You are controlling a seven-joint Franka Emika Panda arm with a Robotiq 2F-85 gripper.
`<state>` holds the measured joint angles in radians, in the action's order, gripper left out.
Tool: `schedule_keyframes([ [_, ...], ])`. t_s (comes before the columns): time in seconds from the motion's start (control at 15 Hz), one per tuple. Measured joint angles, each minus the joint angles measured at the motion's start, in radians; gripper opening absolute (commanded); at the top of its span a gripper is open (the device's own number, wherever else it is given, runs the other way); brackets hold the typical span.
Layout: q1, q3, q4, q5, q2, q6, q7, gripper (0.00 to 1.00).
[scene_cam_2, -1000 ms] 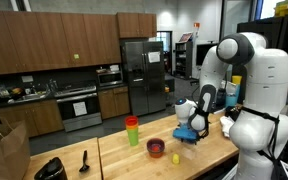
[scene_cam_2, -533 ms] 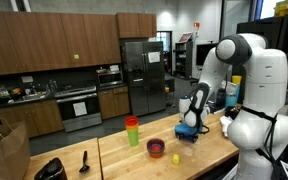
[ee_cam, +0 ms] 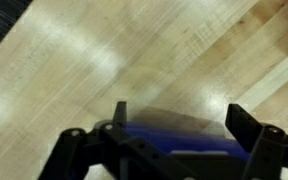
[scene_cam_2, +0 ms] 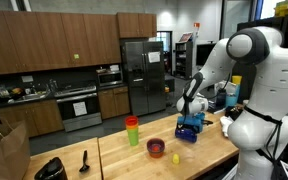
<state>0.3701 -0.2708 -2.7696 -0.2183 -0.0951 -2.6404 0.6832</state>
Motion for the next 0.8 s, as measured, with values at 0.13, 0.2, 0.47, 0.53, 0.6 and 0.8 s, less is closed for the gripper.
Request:
schedule_keyframes([
  [0.13,-0.066,0.092,-0.001,0.035,-0.104,0.095,0.006,1.0],
  [0.2,-0.078,0.122,-0.001,0.069,-0.153,0.132,0.017,1.0],
  [0.47,-0.079,0.188,-0.002,0.17,-0.28,0.178,0.057,1.0],
  [0.53,-0.076,0.198,-0.002,0.183,-0.289,0.179,0.065,1.0],
  [0.6,-0.072,0.205,-0.002,0.194,-0.291,0.179,0.073,1.0],
  [0.8,-0.065,0.216,-0.004,0.212,-0.28,0.17,0.102,1.0],
])
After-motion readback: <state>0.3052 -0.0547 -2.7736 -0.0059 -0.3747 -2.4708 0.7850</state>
